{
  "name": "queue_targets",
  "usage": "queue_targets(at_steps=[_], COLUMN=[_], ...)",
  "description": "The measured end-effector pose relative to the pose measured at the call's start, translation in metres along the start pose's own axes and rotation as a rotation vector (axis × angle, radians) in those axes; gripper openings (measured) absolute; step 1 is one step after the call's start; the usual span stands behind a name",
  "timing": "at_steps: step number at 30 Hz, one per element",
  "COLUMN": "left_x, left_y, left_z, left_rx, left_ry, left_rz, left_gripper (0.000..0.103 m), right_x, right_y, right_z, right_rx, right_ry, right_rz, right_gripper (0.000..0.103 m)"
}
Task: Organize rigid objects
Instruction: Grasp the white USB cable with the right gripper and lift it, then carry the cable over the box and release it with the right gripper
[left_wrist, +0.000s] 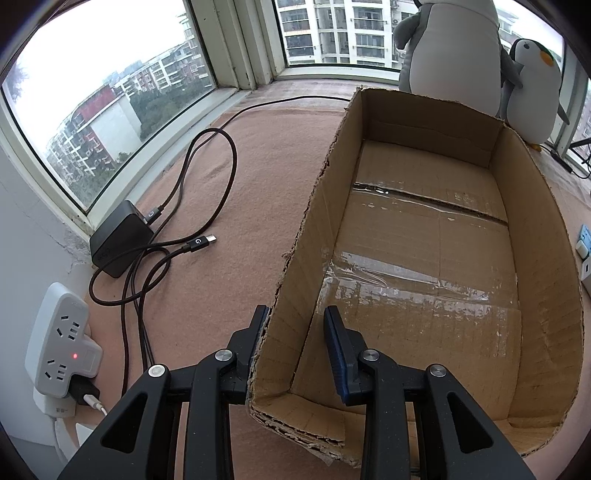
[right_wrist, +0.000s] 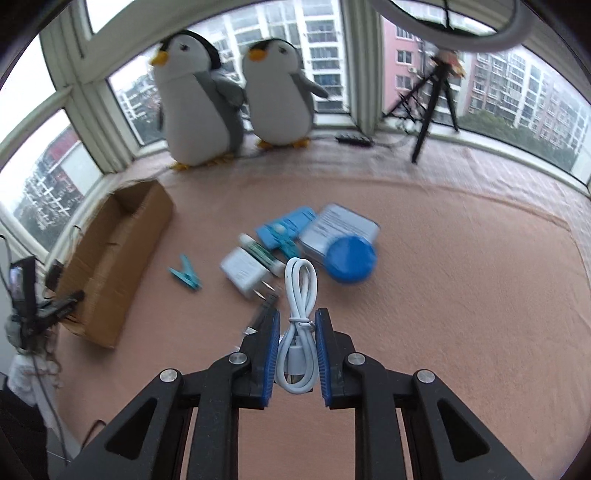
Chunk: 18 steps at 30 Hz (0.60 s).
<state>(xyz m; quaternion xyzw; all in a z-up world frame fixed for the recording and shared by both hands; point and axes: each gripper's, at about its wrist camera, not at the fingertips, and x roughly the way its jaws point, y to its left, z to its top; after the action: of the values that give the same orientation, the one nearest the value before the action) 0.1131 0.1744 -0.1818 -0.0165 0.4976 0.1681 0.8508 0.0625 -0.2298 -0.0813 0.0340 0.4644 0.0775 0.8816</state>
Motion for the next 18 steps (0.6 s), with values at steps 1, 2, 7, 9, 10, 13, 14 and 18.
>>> queue_targets(at_steps=[1, 2, 7, 9, 10, 13, 14, 18], left_x=[0.0, 0.0, 0.0, 0.0, 0.0, 0.0, 0.0, 0.0], left_y=[0.0, 0.0, 0.0, 0.0, 0.0, 0.0, 0.0, 0.0], left_z=[0.0, 0.0, 0.0, 0.0, 0.0, 0.0, 0.0, 0.0], left_rx=[0.0, -0.001, 0.002, 0.003, 0.004, 0.003, 0.003, 0.004], left_ry=[-0.001, -0.001, -0.002, -0.001, -0.001, -0.002, -0.002, -0.002], left_rz=[0.0, 0.0, -0.001, -0.001, -0.001, -0.001, -0.001, -0.002], left_gripper=[0.033, 0.033, 0.033, 0.033, 0.033, 0.033, 0.033, 0.033], right_x=[-0.003, -0.005, -0.005, -0.004, -0.002, 0.007, 0.012, 0.036], right_y=[0.008, 0.015, 0.064, 0.085, 0.098, 0.128, 0.139, 0.175], right_z=[0.005, 0.009, 0.035, 0.042, 0.047, 0.055, 0.058, 0.062], right_rx=[-0.01, -0.019, -0.075, -0.108, -0.131, -0.169, -0.182, -0.238], right_ry=[-0.013, -0.023, -0.049, -0.062, -0.067, -0.062, -0.056, -0.023], right_rz=[0.019, 0.038, 0.133, 0.158, 0.171, 0.203, 0.219, 0.241], right_gripper=[0.017, 0.017, 0.017, 0.017, 0.017, 0.017, 0.017, 0.017])
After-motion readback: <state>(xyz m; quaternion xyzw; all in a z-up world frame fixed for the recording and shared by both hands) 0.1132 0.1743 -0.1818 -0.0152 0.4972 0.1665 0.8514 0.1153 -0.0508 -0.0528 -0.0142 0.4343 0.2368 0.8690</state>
